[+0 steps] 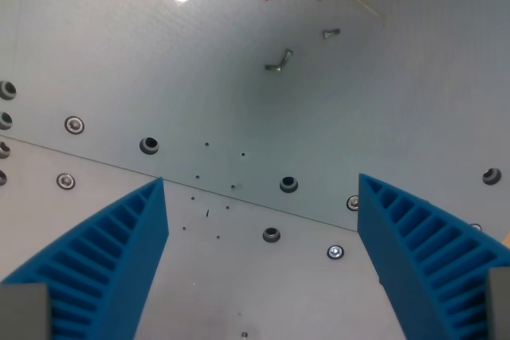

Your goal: Move in gripper positive y

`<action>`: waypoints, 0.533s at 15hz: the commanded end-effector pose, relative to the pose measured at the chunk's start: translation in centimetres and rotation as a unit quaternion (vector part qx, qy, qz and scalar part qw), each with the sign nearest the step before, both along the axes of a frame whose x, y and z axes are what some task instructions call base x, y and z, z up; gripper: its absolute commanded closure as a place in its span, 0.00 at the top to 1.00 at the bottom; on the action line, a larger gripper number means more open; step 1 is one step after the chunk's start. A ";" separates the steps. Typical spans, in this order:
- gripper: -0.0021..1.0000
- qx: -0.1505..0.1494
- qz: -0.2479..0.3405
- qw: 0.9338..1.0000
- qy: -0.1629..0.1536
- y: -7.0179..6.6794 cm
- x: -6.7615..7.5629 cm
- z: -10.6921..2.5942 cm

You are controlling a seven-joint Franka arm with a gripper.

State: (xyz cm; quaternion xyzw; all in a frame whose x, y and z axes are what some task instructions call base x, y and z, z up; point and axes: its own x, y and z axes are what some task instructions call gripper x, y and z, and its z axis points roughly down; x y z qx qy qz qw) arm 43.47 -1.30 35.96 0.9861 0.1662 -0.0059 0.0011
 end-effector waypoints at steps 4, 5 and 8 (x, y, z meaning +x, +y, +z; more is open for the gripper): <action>1.00 0.000 0.000 1.000 -0.004 -1.9 0.6 0.4; 1.00 0.000 0.000 1.000 -0.004 -2.4 0.8 0.4; 1.00 0.000 0.000 1.000 -0.004 -3.8 1.3 0.4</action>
